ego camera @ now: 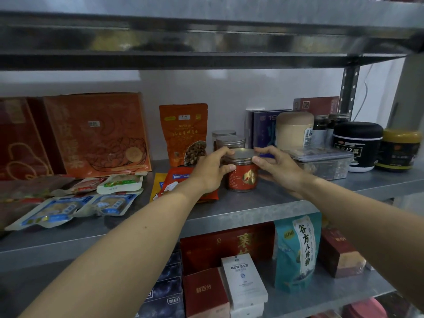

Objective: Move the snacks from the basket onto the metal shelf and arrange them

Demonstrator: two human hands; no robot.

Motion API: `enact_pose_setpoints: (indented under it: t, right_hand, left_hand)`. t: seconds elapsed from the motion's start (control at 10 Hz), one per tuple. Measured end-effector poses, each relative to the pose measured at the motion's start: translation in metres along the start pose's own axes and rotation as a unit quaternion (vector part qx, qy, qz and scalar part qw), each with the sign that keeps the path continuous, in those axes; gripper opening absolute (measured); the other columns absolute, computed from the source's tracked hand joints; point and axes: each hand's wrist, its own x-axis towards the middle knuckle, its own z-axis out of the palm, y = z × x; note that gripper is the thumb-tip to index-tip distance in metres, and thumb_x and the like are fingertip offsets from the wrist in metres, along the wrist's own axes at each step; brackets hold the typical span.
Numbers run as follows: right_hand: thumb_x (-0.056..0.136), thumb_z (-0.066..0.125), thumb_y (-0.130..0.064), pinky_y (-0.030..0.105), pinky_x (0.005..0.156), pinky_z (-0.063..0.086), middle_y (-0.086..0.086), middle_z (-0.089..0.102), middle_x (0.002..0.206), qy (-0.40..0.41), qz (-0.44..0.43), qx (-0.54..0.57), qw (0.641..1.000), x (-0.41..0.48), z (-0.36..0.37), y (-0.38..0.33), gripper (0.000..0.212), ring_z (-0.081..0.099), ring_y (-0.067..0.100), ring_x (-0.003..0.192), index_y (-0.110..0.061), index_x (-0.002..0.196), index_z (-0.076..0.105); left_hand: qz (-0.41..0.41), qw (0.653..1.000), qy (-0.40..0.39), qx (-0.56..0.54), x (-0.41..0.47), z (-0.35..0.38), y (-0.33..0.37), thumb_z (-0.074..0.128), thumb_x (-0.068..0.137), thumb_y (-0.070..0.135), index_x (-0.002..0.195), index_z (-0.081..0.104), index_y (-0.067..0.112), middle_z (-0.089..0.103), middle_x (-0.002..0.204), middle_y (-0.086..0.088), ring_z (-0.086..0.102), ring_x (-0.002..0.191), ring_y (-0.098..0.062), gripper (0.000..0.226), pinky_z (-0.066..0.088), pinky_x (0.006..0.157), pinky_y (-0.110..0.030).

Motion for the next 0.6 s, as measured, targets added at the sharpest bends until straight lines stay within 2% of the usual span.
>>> enact_pose_setpoints:
  t: [0.1, 0.3, 0.4, 0.5, 0.6]
  right_hand:
    - [0.096, 0.058, -0.018, 0.022, 0.078, 0.056, 0.006, 0.066, 0.116, 0.008, 0.000, 0.004, 1.000, 0.000, 0.001, 0.001, 0.034, 0.064, 0.008, 0.101, -0.016, 0.129, 0.050]
    - [0.096, 0.059, -0.019, 0.030, 0.093, 0.052, 0.011, 0.064, 0.124, 0.012, -0.003, 0.013, 1.000, 0.000, 0.003, 0.004, 0.042, 0.062, 0.019, 0.114, -0.013, 0.136, 0.047]
    - [0.095, 0.061, -0.026, 0.030, 0.101, 0.044, 0.007, 0.055, 0.140, 0.020, -0.011, -0.108, 0.994, -0.008, 0.002, -0.001, 0.056, 0.050, 0.022, 0.130, -0.018, 0.146, 0.041]
    - [0.090, 0.066, -0.033, 0.036, 0.110, 0.038, -0.002, 0.041, 0.151, 0.115, -0.080, -0.196, 0.971, -0.029, 0.005, -0.012, 0.075, 0.042, 0.017, 0.136, -0.033, 0.154, 0.025]
    - [0.090, 0.066, -0.029, 0.030, 0.102, 0.049, -0.004, 0.051, 0.144, 0.241, -0.219, -0.082, 0.942, -0.071, 0.009, -0.035, 0.065, 0.055, 0.003, 0.121, -0.030, 0.148, 0.037]
  left_hand:
    - [0.003, 1.000, 0.003, -0.003, 0.002, 0.001, -0.004, 0.057, 0.097, 0.017, 0.134, 0.050, 0.021, 0.052, 0.141, -0.006, 0.046, 0.132, -0.022, 0.038, 0.038, 0.097, -0.024]
    - [-0.001, 1.000, -0.007, 0.005, 0.003, 0.001, -0.005, 0.055, 0.098, 0.019, 0.138, 0.047, 0.022, 0.050, 0.143, -0.005, 0.045, 0.133, -0.022, 0.041, 0.039, 0.096, -0.024]
    - [-0.012, 0.999, -0.030, 0.013, -0.001, -0.002, -0.002, 0.057, 0.097, 0.023, 0.144, 0.041, 0.027, 0.047, 0.147, -0.003, 0.042, 0.136, -0.021, 0.050, 0.038, 0.104, -0.028]
    - [-0.011, 0.997, -0.045, 0.056, -0.010, -0.007, -0.001, 0.060, 0.095, 0.029, 0.152, 0.025, 0.031, 0.037, 0.154, -0.001, 0.033, 0.142, -0.021, 0.066, 0.032, 0.112, -0.035]
    - [-0.020, 0.990, 0.023, 0.135, -0.019, -0.015, 0.000, 0.059, 0.095, 0.035, 0.154, 0.020, 0.034, 0.035, 0.155, -0.002, 0.033, 0.142, -0.023, 0.071, 0.033, 0.113, -0.041]
